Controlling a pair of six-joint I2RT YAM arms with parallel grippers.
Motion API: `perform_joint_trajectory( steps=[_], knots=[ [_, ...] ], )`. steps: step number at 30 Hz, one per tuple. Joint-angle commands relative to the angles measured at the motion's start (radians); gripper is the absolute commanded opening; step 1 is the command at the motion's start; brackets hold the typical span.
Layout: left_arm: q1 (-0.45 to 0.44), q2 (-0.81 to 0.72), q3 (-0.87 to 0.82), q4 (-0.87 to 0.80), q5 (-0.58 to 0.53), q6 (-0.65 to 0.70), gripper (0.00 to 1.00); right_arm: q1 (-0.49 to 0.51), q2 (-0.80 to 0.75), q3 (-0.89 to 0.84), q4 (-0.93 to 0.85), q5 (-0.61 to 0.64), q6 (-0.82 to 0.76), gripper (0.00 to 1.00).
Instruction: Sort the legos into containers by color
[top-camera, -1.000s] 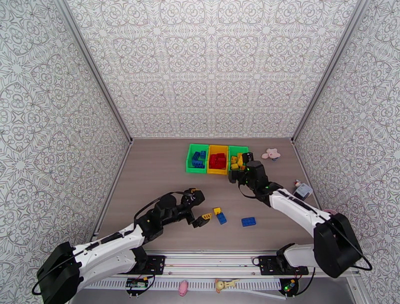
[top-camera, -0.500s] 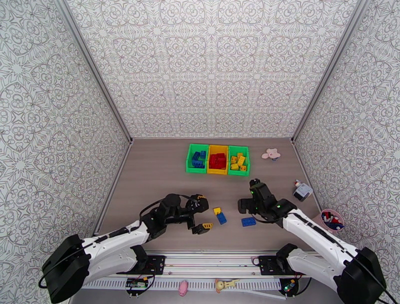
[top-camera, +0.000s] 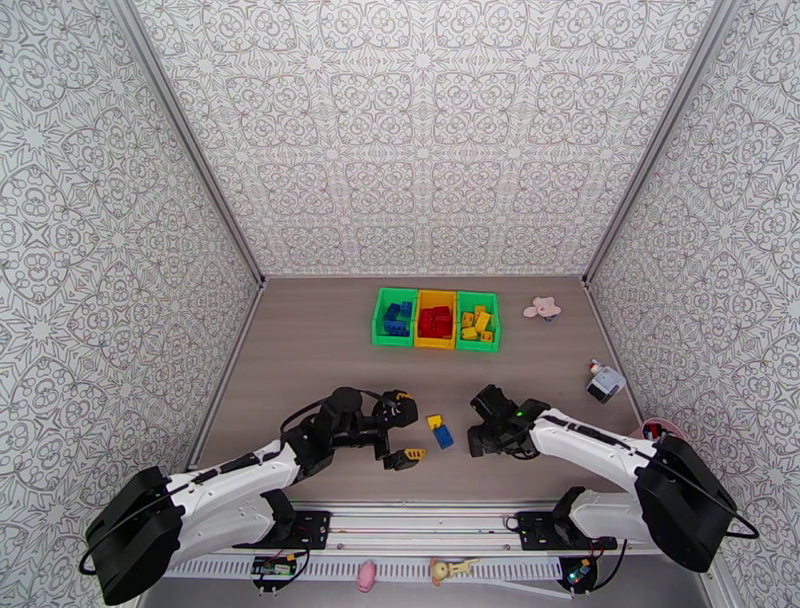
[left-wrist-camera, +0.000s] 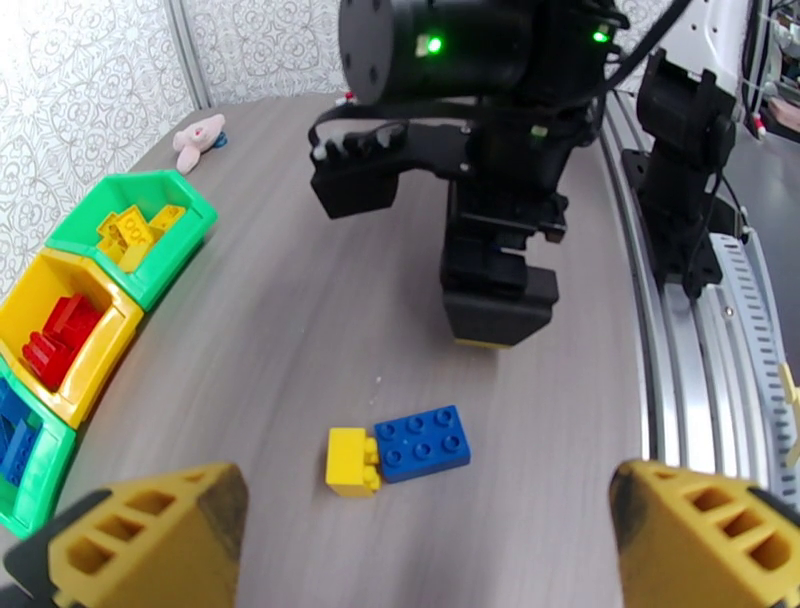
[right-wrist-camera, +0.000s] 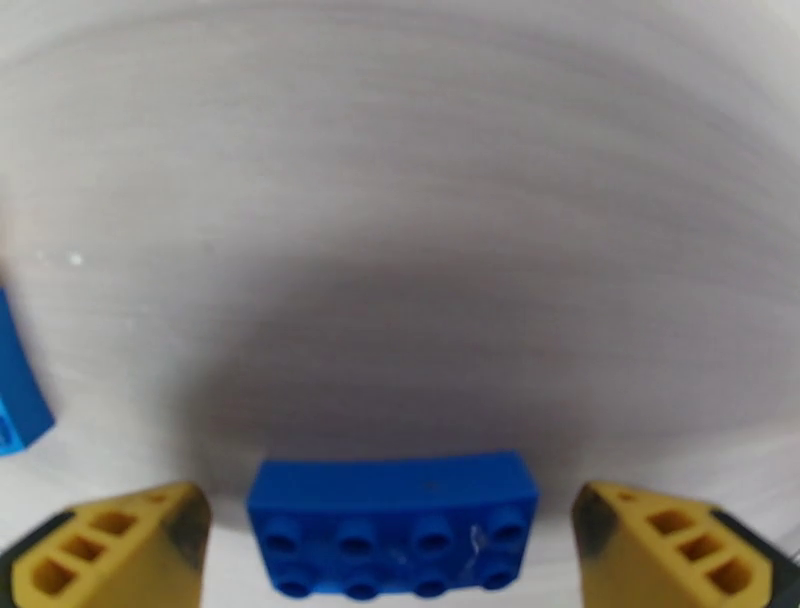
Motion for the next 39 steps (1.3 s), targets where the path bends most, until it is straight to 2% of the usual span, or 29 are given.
perform_joint_trajectory(
  steps=[1, 6, 16, 23, 33, 39],
  knots=[
    [-0.004, 0.001, -0.011, 0.000, 0.006, 0.019, 1.00, 0.007, 0.012, 0.020, -0.001, -0.019, 0.015, 0.99],
    [-0.004, 0.001, -0.012, 0.002, 0.001, 0.020, 1.00, 0.007, 0.026, 0.015, 0.014, -0.029, 0.016, 0.92],
    [-0.006, 0.000, -0.009, 0.014, -0.011, 0.008, 1.00, 0.006, 0.023, 0.027, 0.002, -0.026, 0.003, 0.68],
    [-0.002, -0.021, -0.014, 0.018, -0.044, -0.021, 1.00, 0.006, 0.018, 0.071, -0.009, 0.031, -0.042, 0.62],
    [-0.009, -0.259, -0.056, -0.122, -0.239, -0.165, 1.00, 0.006, 0.074, 0.221, 0.157, 0.136, -0.162, 0.58],
    [-0.020, -0.421, -0.119, -0.141, -0.446, -0.220, 1.00, 0.006, 0.224, 0.386, 0.297, 0.121, -0.258, 0.59]
  ],
)
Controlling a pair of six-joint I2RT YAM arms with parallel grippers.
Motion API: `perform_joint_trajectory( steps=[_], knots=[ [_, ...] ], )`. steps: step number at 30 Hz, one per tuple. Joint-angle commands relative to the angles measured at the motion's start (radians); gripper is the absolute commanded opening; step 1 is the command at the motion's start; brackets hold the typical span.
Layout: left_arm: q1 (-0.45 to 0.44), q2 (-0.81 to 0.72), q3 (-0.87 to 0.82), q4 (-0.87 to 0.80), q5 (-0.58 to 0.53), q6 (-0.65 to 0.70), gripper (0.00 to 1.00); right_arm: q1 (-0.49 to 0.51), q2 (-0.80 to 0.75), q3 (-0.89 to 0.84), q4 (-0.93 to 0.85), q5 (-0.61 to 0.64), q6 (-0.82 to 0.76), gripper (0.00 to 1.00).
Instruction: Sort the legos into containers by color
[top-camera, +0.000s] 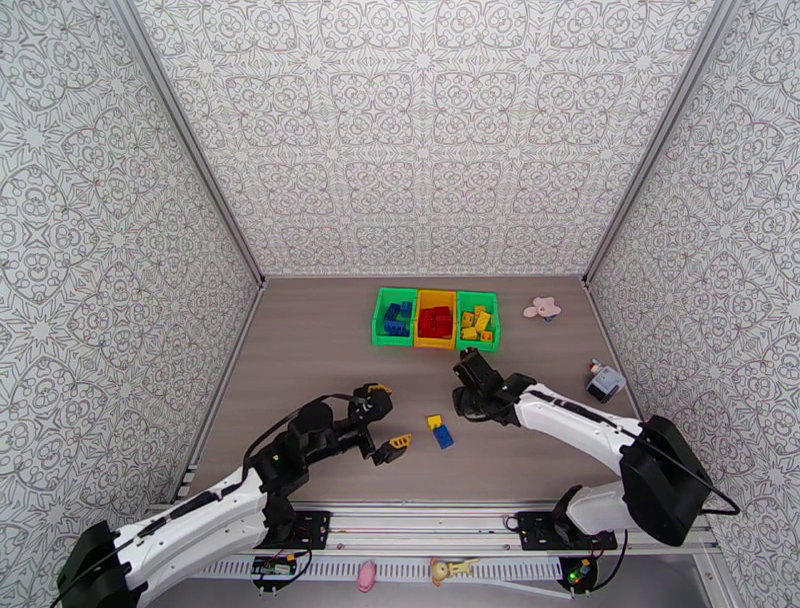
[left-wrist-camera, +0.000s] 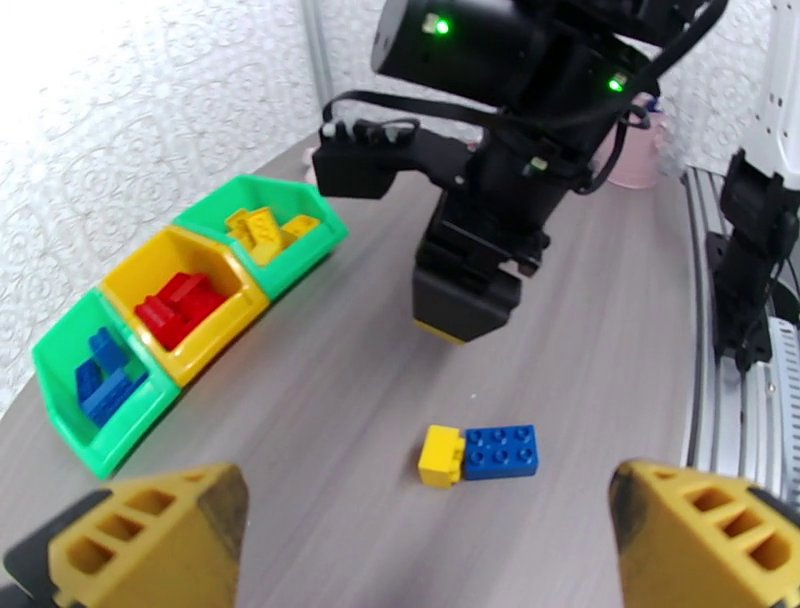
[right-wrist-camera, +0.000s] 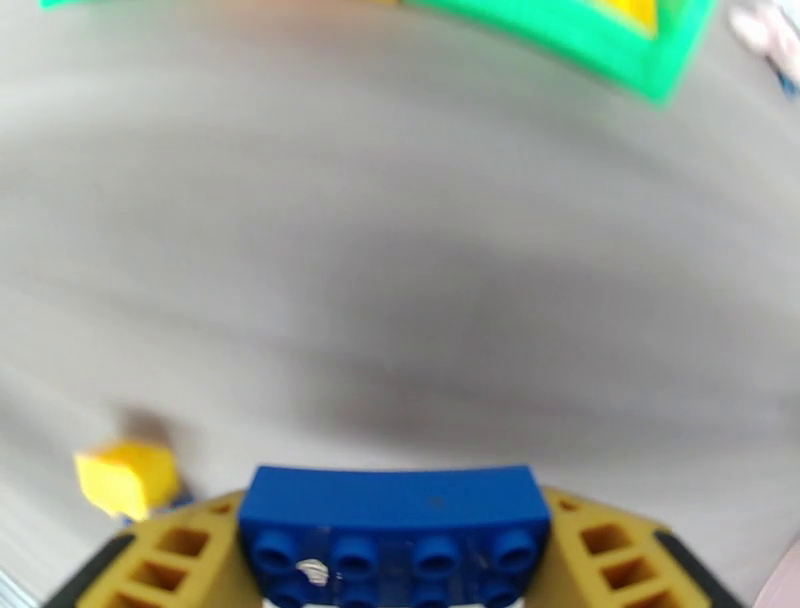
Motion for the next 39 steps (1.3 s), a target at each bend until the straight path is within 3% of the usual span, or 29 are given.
perform_joint_trajectory(
  steps=[1, 8, 16, 33, 39],
  knots=[
    [-0.010, -0.051, -0.024, -0.051, -0.174, -0.071, 1.00, 0.006, 0.089, 0.116, 0.123, 0.012, -0.083, 0.59],
    [-0.017, -0.062, -0.047, -0.012, -0.356, -0.164, 1.00, 0.004, 0.314, 0.382, 0.223, 0.013, -0.177, 0.58],
    [0.031, -0.003, -0.047, 0.073, -0.422, -0.210, 1.00, -0.025, 0.529, 0.637, 0.283, -0.016, -0.272, 0.56],
    [0.088, 0.081, -0.038, 0.103, -0.399, -0.239, 1.00, -0.080, 0.938, 1.172, 0.196, -0.073, -0.342, 0.54],
    [0.099, 0.079, -0.040, 0.096, -0.388, -0.237, 1.00, -0.080, 1.023, 1.326, 0.124, -0.091, -0.352, 0.62]
  ],
)
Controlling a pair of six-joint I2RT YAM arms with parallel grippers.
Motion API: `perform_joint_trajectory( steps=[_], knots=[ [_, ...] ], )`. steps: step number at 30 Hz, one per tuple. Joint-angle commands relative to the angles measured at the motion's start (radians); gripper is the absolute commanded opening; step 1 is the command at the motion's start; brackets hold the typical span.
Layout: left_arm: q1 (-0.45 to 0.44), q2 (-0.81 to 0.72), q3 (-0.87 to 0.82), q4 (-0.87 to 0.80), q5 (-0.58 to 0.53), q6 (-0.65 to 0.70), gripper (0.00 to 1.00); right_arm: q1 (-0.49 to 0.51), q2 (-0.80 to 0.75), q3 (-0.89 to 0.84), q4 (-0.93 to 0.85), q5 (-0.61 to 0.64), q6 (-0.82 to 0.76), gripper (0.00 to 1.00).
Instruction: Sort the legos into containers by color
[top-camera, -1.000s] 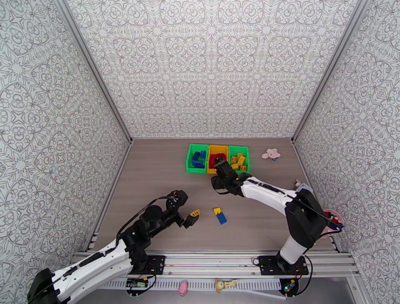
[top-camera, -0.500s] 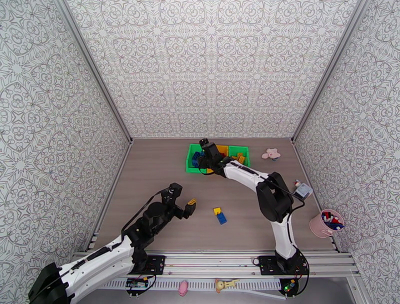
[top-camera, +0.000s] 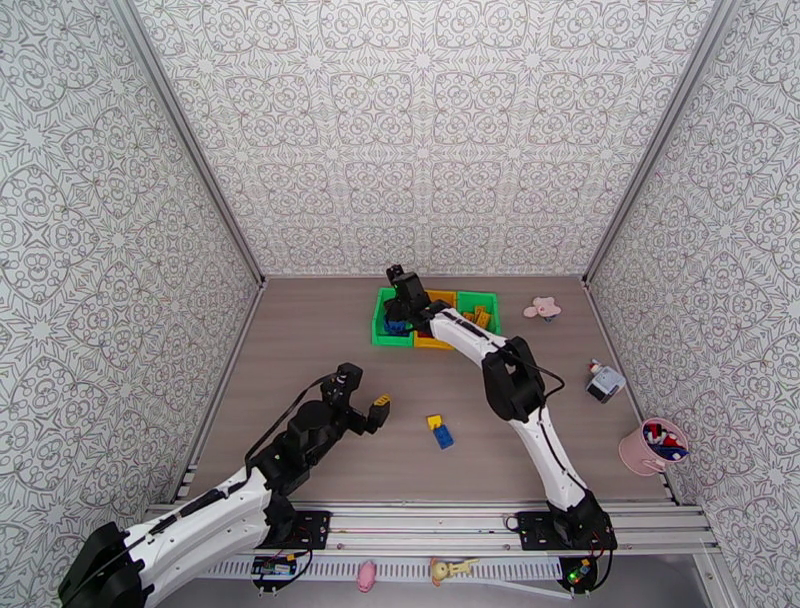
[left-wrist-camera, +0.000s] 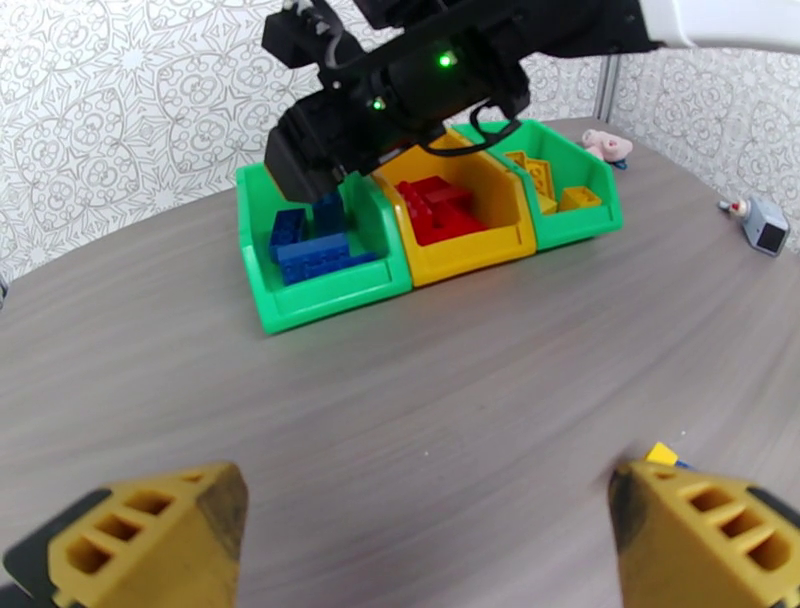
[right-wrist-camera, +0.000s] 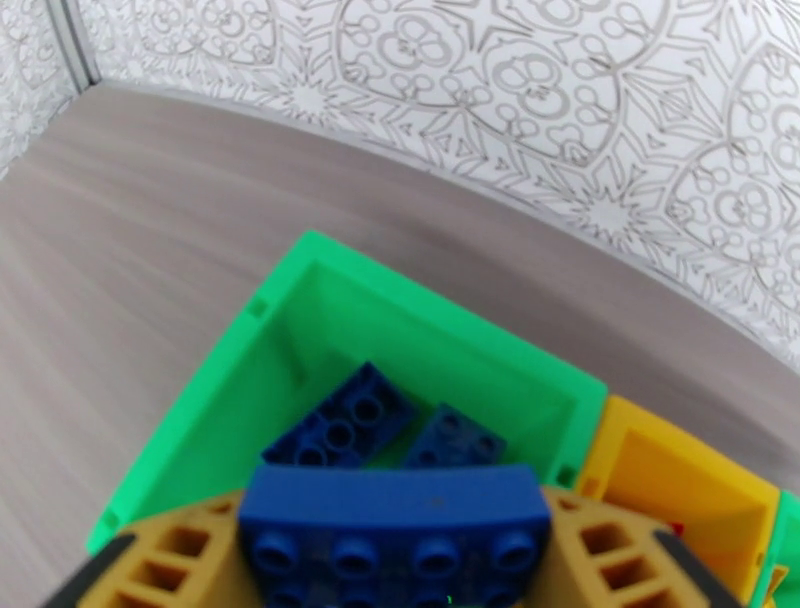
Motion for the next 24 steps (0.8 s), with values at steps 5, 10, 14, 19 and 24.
perform_joint_trajectory(
  steps=[5, 10, 14, 19, 24],
  knots=[
    [0.012, -0.004, -0.007, 0.011, 0.009, -0.005, 0.99, 0.002, -0.030, 0.070, -0.074, -0.029, -0.005, 0.78],
    [0.014, -0.022, -0.006, -0.009, 0.042, 0.008, 1.00, 0.002, -0.151, -0.066, -0.023, -0.019, 0.002, 0.89],
    [0.012, -0.072, -0.006, -0.075, 0.130, 0.055, 1.00, 0.001, -0.293, -0.269, 0.073, -0.033, 0.041, 0.93],
    [0.014, -0.155, -0.023, -0.124, 0.219, 0.087, 1.00, -0.001, -0.508, -0.564, 0.165, -0.003, 0.158, 0.94],
    [0.016, -0.207, -0.039, -0.135, 0.273, 0.118, 1.00, 0.001, -0.679, -0.800, 0.161, 0.049, 0.245, 0.98]
  ],
)
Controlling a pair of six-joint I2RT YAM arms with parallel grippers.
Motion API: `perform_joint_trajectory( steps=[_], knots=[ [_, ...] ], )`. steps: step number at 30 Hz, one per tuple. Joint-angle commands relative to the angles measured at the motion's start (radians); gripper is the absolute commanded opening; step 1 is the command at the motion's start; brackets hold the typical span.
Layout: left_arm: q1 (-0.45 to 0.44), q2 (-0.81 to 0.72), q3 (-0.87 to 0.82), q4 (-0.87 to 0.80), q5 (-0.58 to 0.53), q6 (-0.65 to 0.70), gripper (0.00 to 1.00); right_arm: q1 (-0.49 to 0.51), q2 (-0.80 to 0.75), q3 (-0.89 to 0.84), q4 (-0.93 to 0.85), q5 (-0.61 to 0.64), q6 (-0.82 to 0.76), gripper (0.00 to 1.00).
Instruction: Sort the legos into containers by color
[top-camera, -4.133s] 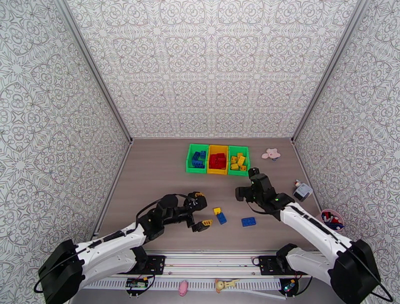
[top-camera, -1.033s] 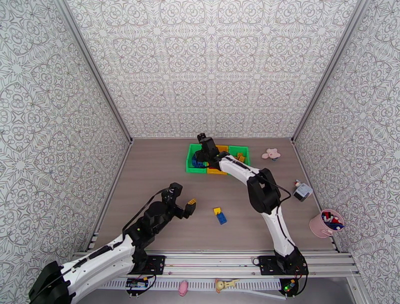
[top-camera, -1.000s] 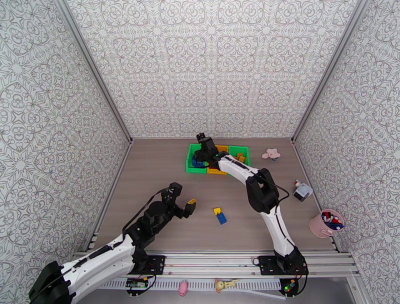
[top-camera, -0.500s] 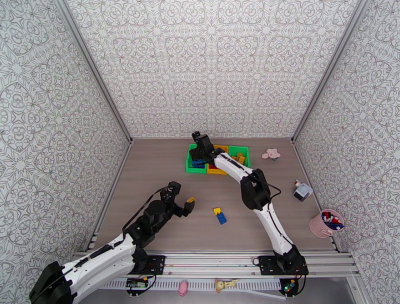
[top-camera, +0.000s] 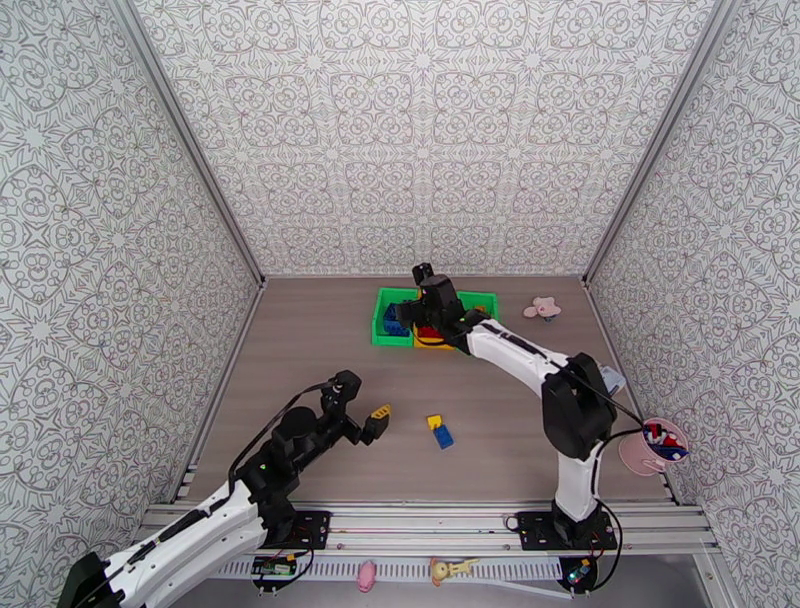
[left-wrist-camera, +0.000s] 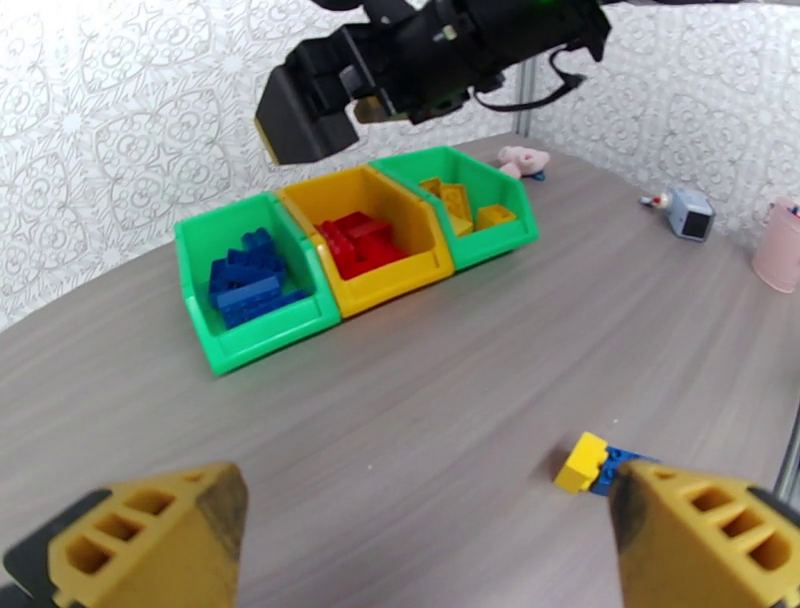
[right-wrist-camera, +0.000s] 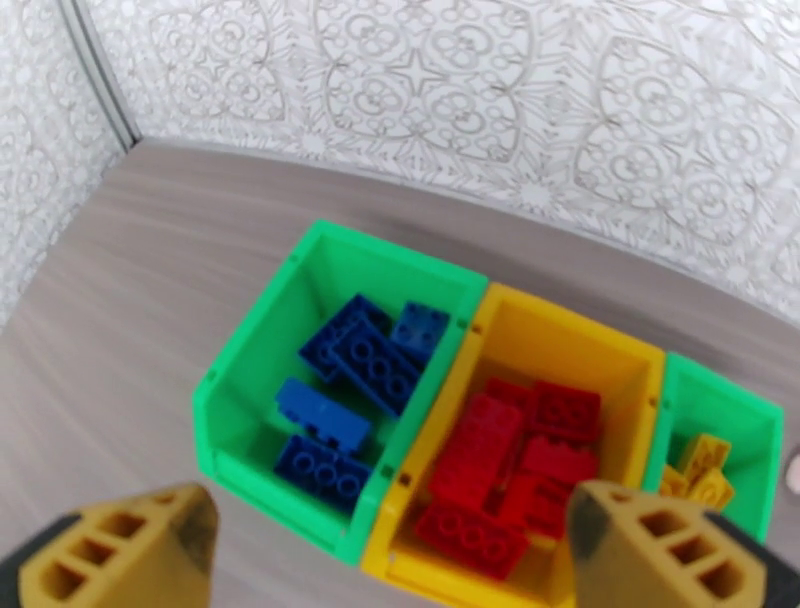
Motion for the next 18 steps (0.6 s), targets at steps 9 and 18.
perform_joint_trajectory(
  steps=[9, 18],
  knots=[
    [0.011, 0.005, 0.046, -0.127, 0.175, 0.111, 1.00, 0.053, -0.317, -0.445, -0.083, 0.125, 0.219, 0.97],
    [0.061, 0.049, 0.039, -0.168, 0.379, 0.197, 1.00, 0.168, -0.416, -0.560, -0.350, 0.082, 0.356, 0.97]
  ],
)
